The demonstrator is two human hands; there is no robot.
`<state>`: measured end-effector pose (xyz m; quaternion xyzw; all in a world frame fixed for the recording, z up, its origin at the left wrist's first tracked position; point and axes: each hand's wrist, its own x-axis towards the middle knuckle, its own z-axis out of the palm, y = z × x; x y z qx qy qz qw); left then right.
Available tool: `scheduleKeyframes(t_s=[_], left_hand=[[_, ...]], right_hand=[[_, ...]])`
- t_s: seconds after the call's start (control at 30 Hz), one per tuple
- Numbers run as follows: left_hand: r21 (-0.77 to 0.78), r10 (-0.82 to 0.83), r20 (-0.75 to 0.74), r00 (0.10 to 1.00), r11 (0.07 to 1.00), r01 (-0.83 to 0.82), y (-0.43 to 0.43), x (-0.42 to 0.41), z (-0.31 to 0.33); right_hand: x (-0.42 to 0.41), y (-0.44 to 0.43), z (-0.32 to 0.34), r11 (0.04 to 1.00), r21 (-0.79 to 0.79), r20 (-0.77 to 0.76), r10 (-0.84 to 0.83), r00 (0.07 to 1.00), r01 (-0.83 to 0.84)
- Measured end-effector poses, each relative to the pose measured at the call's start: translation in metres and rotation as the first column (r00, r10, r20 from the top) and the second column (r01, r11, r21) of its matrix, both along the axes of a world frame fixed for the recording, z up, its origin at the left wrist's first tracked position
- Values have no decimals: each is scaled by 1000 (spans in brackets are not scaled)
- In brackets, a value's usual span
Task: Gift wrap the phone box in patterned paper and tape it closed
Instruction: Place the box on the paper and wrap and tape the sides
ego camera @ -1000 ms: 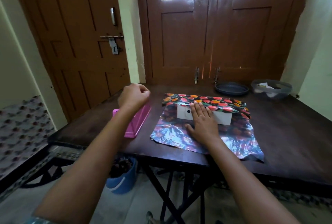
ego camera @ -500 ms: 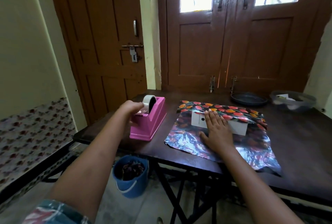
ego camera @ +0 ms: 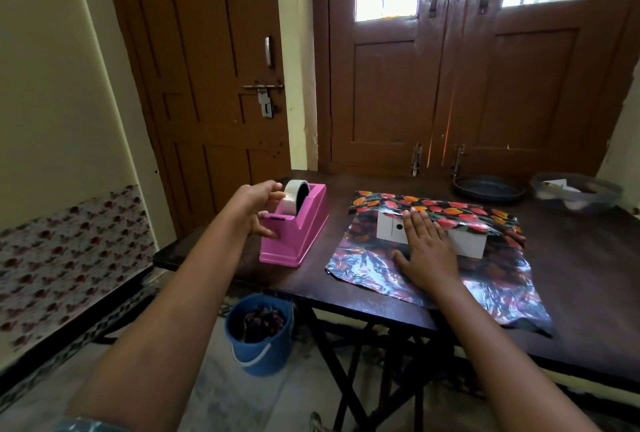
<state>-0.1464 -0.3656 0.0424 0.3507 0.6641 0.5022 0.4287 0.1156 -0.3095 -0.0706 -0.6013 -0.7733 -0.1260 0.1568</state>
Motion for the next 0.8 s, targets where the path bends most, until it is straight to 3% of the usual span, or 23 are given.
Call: scheduleKeyframes(t_s=[0.13, 0.3, 0.43, 0.7, 0.8], left_hand=[[153, 94, 101, 990, 982, -109, -6, -1, -20], [225, 151, 130, 980, 958, -177, -10, -5, -46], [198, 174, 13, 985, 965, -173, -13, -7, -55], [181, 100, 19, 995, 978, -102, -15, -13, -72], [197, 129, -88, 988, 974, -110, -11, -16, -74]], right_hand=[[0, 0, 0, 1000, -2, -13, 6, 1000, -6], [1, 0, -1, 1000, 1, -13, 1, 1000, -1], [1, 1, -1, 1000, 3, -17, 1, 1000, -1], [1, 2, -2, 1000, -3, 0, -3, 1000, 3], [1, 3, -2, 1000, -5, 1, -2, 1000, 2]])
